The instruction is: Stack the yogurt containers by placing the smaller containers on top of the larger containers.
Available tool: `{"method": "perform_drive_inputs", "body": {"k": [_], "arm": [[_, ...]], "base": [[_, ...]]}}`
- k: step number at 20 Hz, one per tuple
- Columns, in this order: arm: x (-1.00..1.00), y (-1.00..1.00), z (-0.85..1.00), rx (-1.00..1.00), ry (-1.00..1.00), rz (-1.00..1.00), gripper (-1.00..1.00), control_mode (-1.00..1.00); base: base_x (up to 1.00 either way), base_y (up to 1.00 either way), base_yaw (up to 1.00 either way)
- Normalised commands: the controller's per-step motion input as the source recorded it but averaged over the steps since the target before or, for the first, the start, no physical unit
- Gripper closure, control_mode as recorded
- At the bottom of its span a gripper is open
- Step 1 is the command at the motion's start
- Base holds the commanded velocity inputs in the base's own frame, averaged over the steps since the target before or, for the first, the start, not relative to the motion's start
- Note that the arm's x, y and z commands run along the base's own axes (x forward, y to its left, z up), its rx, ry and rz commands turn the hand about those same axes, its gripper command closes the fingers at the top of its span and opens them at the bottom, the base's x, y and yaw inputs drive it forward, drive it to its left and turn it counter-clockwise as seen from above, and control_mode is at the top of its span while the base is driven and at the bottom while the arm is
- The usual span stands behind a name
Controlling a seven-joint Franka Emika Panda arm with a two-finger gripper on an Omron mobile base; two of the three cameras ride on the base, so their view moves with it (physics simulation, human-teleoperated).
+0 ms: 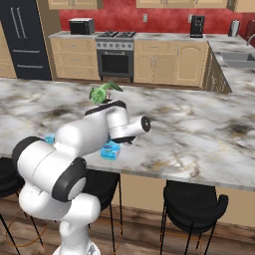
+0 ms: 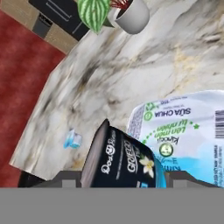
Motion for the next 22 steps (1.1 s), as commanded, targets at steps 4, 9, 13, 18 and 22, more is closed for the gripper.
{"method": "perform_drive_inputs", "body": {"k": [4, 9, 13, 18, 22], "arm": [[0.48, 0.03, 0.0, 0.05, 0.0, 0.0, 1.0, -1.0], [0.19, 0.01, -0.13, 0.0, 0.0, 0.0, 1.0, -1.0], [0.05, 0.0, -0.23, 0.0, 0.0, 0.0, 1.0, -1.0], [0.0, 0.0, -0.2, 0.0, 0.0, 0.0, 1.0, -1.0], [0.01, 0.0, -0.06, 0.0, 0.0, 0.0, 1.0, -1.0]], "base": [[0.0, 0.0, 0.0], [0.0, 0.0, 0.0], [0.0, 0.0, 0.0], [0.0, 0.0, 0.0], [0.0, 0.0, 0.0]]}}
